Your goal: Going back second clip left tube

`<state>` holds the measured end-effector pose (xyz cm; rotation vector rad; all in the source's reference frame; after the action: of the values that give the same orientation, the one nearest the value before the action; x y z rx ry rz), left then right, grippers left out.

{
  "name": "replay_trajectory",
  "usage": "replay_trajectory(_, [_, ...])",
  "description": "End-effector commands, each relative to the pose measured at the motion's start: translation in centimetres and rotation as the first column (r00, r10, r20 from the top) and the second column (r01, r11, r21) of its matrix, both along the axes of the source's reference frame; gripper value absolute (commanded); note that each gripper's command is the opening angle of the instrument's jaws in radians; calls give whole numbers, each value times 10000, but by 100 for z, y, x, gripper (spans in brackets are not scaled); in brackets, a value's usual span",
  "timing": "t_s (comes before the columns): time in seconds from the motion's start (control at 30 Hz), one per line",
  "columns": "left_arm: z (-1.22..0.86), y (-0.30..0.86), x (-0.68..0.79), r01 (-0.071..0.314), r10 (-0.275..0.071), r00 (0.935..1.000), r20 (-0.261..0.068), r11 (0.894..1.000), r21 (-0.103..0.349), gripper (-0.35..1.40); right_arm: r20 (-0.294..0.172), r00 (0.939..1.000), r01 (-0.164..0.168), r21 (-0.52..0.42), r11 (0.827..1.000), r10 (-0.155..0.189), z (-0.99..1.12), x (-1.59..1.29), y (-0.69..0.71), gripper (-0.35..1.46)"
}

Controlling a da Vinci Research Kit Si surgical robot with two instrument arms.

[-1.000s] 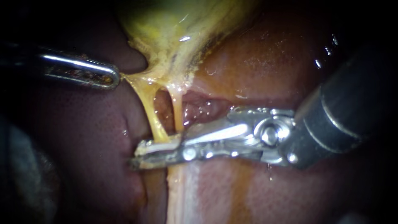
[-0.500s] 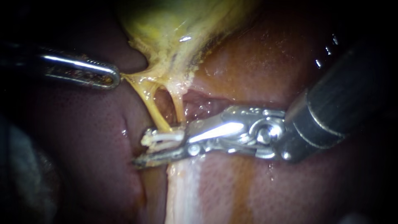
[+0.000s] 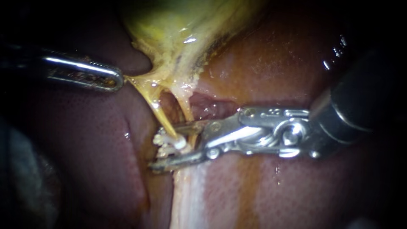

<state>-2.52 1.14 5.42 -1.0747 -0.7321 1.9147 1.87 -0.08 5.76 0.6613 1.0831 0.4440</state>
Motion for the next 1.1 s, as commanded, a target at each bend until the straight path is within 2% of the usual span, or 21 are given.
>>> replay_trajectory(0.03, [0, 0, 0, -5, 5, 10000, 8, 10000, 2, -35, -18, 10000, 25, -41, 10000, -25, -2, -4, 1, 50])
replay_trajectory(0.6, [0, 0, 1, -8, 8, 10000, 11, 10000, 2, -35, -132, 9999, 85, -625, 9980, -93, -25, -48, 15, 50])
replay_trajectory(1.1, [0, 0, 1, -10, 10, 10000, 11, 10000, 2, -35, -378, 9979, 449, -1801, 9826, -525, -41, -99, 28, 50])
